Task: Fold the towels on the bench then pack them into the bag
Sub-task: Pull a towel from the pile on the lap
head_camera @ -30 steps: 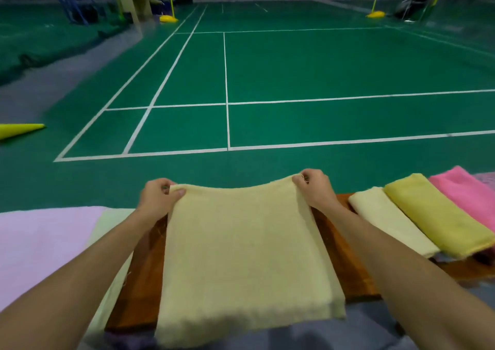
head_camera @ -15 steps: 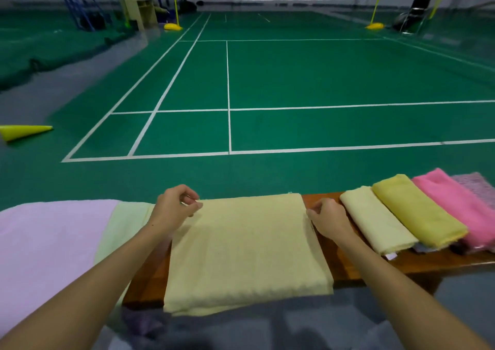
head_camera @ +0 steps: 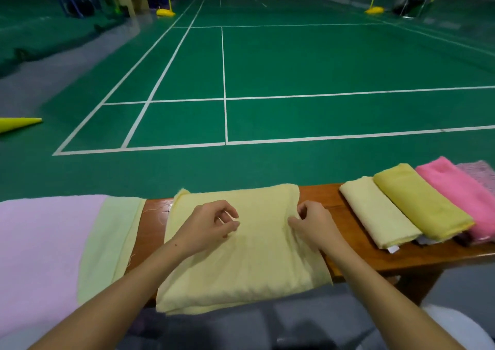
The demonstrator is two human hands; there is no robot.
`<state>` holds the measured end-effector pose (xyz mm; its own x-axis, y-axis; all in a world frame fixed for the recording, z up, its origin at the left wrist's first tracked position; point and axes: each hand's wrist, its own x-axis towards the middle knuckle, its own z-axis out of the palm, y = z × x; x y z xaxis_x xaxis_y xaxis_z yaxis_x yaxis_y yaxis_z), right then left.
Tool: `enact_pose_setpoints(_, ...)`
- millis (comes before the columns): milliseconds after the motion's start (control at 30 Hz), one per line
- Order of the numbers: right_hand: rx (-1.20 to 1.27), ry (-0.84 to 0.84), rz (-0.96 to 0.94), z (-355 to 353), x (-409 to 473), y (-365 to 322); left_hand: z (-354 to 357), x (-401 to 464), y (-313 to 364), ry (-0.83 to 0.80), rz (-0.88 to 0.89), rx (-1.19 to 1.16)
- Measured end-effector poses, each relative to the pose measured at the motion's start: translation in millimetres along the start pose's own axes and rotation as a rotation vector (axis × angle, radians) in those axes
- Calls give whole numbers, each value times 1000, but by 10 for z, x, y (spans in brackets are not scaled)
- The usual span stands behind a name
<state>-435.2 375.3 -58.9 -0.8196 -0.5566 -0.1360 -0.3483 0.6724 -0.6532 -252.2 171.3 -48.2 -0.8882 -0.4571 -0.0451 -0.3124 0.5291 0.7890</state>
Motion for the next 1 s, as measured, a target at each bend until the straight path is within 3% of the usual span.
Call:
enact_pose_setpoints(167, 54, -58, -251, 139, -2, -157, 181, 149, 110, -81, 123, 77)
enact_pose_setpoints(367, 211, -295, -412, 227, -43, -198, 259, 220, 199, -236, 194, 265)
enact_pose_setpoints(533, 219, -450, -356, 81, -88, -163, 227, 271, 69, -166, 140, 366)
enact_pose_setpoints(667, 101, -676, -295, -180, -152, 36, 144, 272, -4, -101, 80, 290)
enact_pose_setpoints(1000, 231, -463, -289, -412, -258, 279, 85, 203, 47, -130, 38, 52)
